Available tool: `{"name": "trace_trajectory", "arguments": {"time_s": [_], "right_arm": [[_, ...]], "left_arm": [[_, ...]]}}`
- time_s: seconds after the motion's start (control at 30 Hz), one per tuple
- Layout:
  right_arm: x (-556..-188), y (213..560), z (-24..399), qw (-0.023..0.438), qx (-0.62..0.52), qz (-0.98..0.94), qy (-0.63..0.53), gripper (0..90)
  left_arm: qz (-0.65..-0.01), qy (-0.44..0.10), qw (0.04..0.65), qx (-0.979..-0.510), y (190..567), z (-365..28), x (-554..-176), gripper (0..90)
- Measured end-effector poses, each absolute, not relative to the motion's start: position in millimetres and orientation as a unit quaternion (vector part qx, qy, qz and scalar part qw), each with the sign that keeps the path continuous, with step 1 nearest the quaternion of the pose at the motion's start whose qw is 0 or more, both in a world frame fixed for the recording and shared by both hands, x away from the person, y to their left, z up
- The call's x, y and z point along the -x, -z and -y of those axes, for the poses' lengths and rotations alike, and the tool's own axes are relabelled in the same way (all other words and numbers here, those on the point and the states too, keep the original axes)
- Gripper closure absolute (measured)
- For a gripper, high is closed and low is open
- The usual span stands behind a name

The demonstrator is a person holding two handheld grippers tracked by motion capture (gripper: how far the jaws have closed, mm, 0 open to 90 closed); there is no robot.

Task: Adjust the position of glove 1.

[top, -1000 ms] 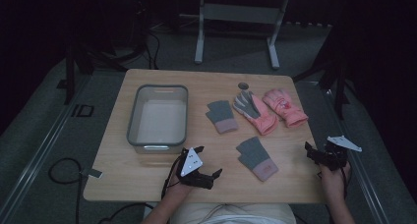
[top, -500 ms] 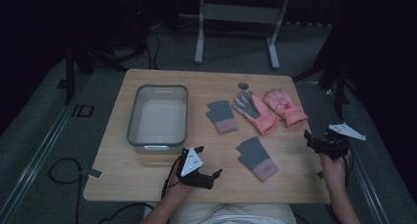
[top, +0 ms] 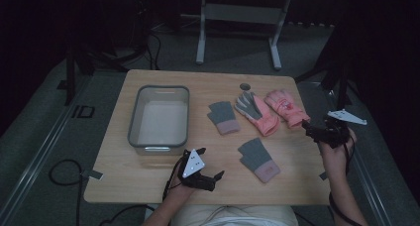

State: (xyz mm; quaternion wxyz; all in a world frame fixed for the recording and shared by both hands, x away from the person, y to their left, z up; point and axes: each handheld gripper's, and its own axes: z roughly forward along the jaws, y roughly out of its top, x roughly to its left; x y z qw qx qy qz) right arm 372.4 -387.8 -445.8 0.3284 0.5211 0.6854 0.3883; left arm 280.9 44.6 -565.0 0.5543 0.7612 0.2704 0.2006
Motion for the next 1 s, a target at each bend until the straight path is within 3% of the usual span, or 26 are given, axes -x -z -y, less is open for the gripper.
{"name": "trace_trajectory", "arguments": {"time_s": [0.23,0.67,0.9,1.0], "right_arm": [[-380.0,440.9,370.9,0.333,-0.498,-0.698,-0.392,11.8],[-398.1,433.2,326.4,0.279,-0.464,-0.718,-0.437,11.3],[-406.5,432.0,302.6,0.268,-0.439,-0.733,-0.446,18.0],[-414.3,435.0,285.4,0.257,-0.423,-0.746,-0.445,25.6]], "left_arm": [[-0.27,-0.199,0.553,-0.763,564.9,-44.7,-281.0,0.2],[-0.27,-0.199,0.553,-0.763,564.9,-44.7,-280.8,0.2],[-0.269,-0.199,0.553,-0.763,565.0,-44.0,-280.4,0.2],[-0.267,-0.199,0.553,-0.764,565.0,-43.9,-280.4,0.2]]}}
